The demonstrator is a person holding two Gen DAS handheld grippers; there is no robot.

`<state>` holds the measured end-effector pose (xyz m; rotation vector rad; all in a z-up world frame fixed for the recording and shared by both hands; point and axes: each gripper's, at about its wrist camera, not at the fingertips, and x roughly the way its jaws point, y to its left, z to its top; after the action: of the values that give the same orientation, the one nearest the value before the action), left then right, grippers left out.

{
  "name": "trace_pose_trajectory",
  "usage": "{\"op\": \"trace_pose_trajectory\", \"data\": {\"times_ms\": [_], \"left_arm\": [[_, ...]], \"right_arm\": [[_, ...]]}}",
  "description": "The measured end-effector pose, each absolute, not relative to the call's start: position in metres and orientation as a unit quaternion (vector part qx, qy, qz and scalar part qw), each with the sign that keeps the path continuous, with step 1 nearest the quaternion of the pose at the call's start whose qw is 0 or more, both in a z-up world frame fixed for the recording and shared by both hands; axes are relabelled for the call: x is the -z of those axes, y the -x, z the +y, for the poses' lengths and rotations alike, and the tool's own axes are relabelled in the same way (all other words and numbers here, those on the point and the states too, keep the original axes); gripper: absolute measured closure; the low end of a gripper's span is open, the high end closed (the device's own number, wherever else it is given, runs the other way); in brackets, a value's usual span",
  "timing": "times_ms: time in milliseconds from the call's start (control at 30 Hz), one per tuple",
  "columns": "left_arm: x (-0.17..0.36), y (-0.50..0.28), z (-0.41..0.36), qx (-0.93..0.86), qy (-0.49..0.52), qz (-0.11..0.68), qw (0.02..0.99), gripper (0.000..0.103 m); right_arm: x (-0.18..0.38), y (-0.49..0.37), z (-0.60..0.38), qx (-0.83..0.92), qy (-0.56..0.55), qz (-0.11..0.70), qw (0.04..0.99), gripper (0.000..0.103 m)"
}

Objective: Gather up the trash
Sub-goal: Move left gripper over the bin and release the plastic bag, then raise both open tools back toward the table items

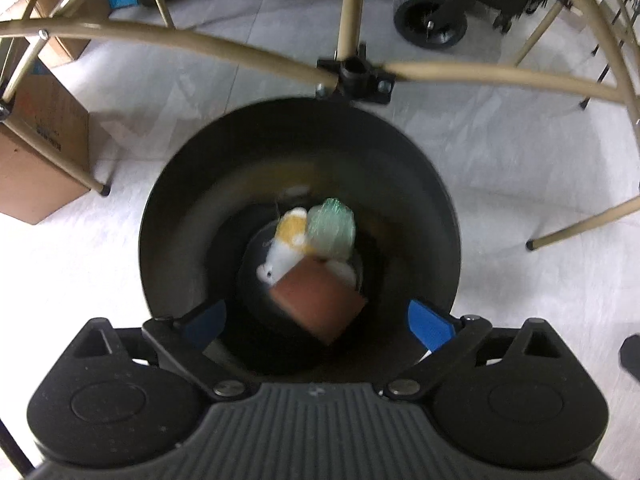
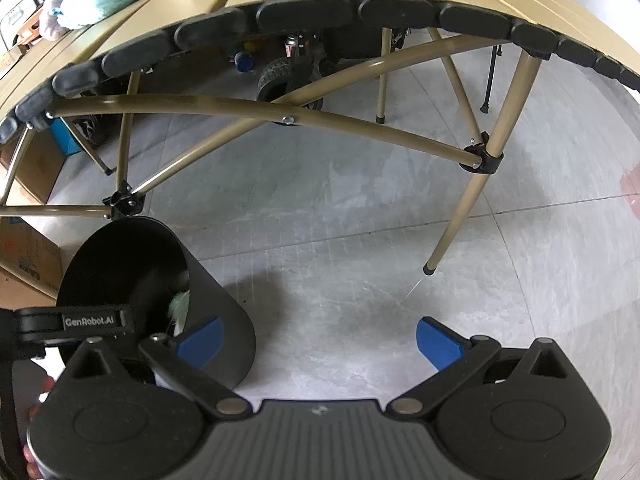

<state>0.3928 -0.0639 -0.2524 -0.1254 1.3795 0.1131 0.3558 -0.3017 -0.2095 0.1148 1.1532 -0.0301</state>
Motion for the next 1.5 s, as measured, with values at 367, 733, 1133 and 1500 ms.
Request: {"op": "trace_pose_trajectory", "data": {"times_ms": [367, 733, 1133, 1500], "left_arm": [[0.239, -0.386, -0.067, -0.041, 0.053, 0.640, 0.765, 0.003], [0.224, -0.377, -0.064, -0.036, 0.051, 0.630, 0.774, 0.003], [0.172, -0.345, -0.051, -0.034, 0.042, 0.560, 0.827, 0.003], [0.111, -0.319, -0.027, -0.037, 0.058, 0.461, 0.885, 0.003]], "right_arm": [[0.205, -0.356, -0.298, 0.009, -0.044, 0.538, 0.842, 0.000], [0.197, -0.353, -0.292, 0.001, -0.031, 0.526, 0.850, 0.000], [0.152, -0.330, -0.284, -0.020, -0.014, 0.467, 0.884, 0.000], [0.096, -0.299, -0.262, -0.082, -0.007, 0.357, 0.931, 0.000]]}}
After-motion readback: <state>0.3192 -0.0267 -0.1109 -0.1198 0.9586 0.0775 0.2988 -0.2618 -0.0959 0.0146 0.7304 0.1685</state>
